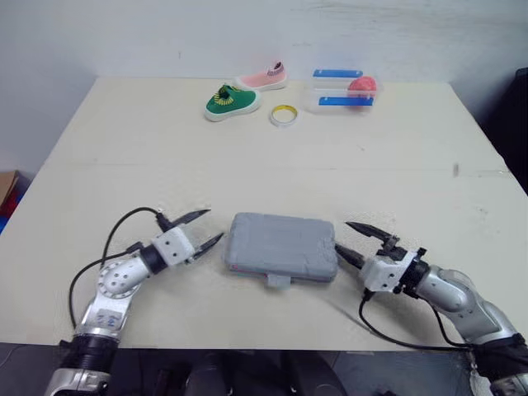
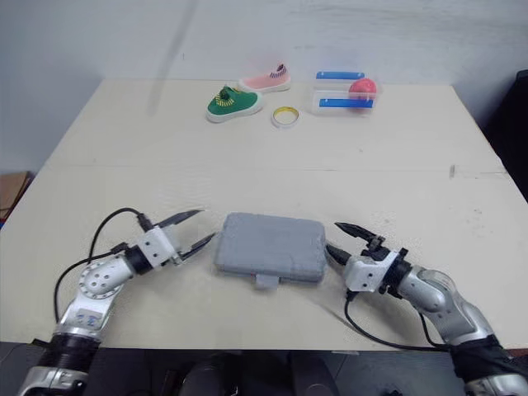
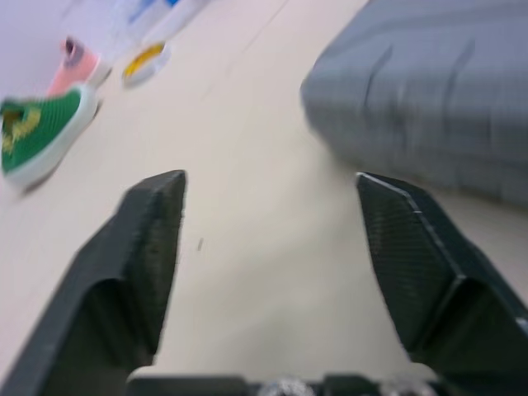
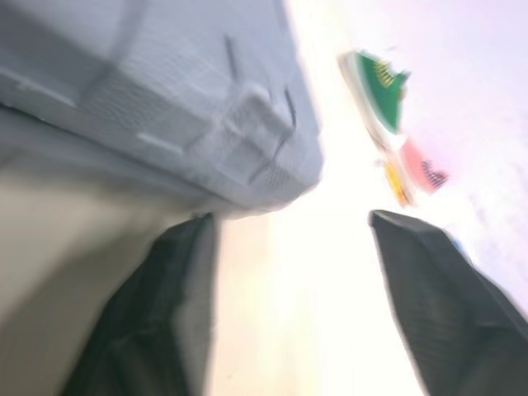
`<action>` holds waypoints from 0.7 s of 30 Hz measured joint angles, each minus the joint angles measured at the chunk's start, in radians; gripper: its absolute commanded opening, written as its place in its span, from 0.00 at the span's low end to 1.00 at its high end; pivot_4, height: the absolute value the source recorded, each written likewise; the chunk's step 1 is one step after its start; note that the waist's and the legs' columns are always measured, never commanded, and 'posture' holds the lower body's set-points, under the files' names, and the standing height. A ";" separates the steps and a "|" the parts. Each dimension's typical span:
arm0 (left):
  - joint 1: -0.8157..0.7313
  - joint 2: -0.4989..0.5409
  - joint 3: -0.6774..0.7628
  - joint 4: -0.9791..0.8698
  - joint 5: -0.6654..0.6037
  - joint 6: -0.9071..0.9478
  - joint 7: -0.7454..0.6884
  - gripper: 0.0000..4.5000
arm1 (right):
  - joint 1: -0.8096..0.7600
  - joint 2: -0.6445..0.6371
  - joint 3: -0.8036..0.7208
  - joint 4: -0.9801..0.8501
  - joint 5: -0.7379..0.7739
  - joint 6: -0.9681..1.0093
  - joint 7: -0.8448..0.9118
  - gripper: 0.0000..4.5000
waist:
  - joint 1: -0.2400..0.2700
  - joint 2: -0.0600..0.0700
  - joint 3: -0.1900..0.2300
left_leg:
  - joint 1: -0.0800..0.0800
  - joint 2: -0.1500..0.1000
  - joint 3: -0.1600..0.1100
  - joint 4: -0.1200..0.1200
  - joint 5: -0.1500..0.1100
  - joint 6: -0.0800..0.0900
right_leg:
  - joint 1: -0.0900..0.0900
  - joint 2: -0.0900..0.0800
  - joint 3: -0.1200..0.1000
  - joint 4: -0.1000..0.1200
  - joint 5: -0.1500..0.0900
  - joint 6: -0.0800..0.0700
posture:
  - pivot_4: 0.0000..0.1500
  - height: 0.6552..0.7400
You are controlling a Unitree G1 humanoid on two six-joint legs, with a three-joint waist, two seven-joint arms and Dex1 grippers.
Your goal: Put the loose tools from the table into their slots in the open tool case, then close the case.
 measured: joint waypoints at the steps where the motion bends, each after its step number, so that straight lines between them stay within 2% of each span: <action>1: 0.037 0.027 0.038 0.002 -0.034 0.040 -0.017 0.77 | 0.034 -0.035 -0.020 -0.003 0.008 -0.011 0.003 0.81 | 0.000 0.000 0.000 | 0.000 -0.001 0.000 0.000 0.000 0.000 | 0.000 -0.001 0.000 0.000 -0.001 0.000 | 1.00 1.00; 3: 0.089 0.067 0.100 0.006 -0.082 0.103 -0.047 0.77 | 0.104 -0.087 -0.072 0.003 0.064 -0.002 0.026 0.81 | 0.003 -0.002 0.001 | 0.000 -0.001 -0.003 0.000 0.000 0.000 | 0.002 -0.002 0.000 -0.001 -0.001 0.000 | 1.00 1.00; 6: 0.104 0.080 0.124 -0.002 -0.131 0.162 -0.087 0.77 | 0.153 -0.101 -0.107 0.002 0.152 0.039 0.077 0.81 | 0.015 -0.005 0.001 | 0.000 -0.003 -0.005 0.000 -0.002 0.002 | 0.004 -0.005 -0.002 -0.002 0.000 0.000 | 1.00 1.00; 7: 0.102 0.080 0.124 -0.008 -0.143 0.178 -0.098 0.71 | 0.165 -0.101 -0.110 -0.011 0.185 0.059 0.100 0.76 | 0.015 -0.005 0.001 | 0.000 -0.004 -0.005 0.000 -0.002 0.003 | 0.005 -0.005 -0.002 -0.002 0.000 0.000 | 1.00 1.00; 9: 0.071 0.079 0.117 -0.020 -0.173 0.226 -0.131 0.58 | 0.227 -0.114 -0.119 -0.069 0.345 0.167 0.214 0.62 | 0.020 -0.005 0.002 | -0.001 -0.004 -0.007 0.000 -0.003 0.003 | 0.005 -0.005 -0.002 -0.003 0.000 -0.001 | 1.00 1.00; 11: -0.002 0.063 0.096 -0.037 -0.202 0.289 -0.156 0.38 | 0.280 -0.144 -0.128 -0.129 0.486 0.297 0.327 0.41 | 0.027 -0.005 0.002 | -0.002 -0.004 -0.009 -0.001 -0.003 0.003 | 0.006 -0.004 -0.003 -0.004 0.000 -0.001 | 1.00 1.00; 14: -0.134 0.018 0.036 -0.054 -0.228 0.395 -0.175 0.06 | 0.314 -0.151 -0.132 -0.235 0.609 0.438 0.423 0.05 | 0.038 -0.004 0.002 | -0.002 -0.003 -0.009 0.001 -0.003 0.002 | 0.006 -0.002 -0.003 -0.003 0.000 0.000 | 1.00 1.00; 15: -0.183 0.005 0.006 -0.045 -0.223 0.412 -0.186 0.03 | 0.333 -0.142 -0.139 -0.273 0.659 0.468 0.451 0.02 | 0.039 -0.004 0.002 | -0.002 -0.003 -0.009 0.001 -0.003 0.002 | 0.006 -0.001 -0.003 -0.003 0.000 0.000 | 1.00 1.00; 21: -0.420 -0.058 -0.099 0.152 -0.125 0.386 -0.204 0.03 | 0.381 -0.127 -0.153 -0.409 0.753 0.611 0.544 0.02 | 0.040 -0.004 0.002 | -0.002 -0.002 -0.006 0.004 -0.002 0.001 | 0.004 0.001 -0.003 -0.003 0.000 0.000 | 1.00 1.00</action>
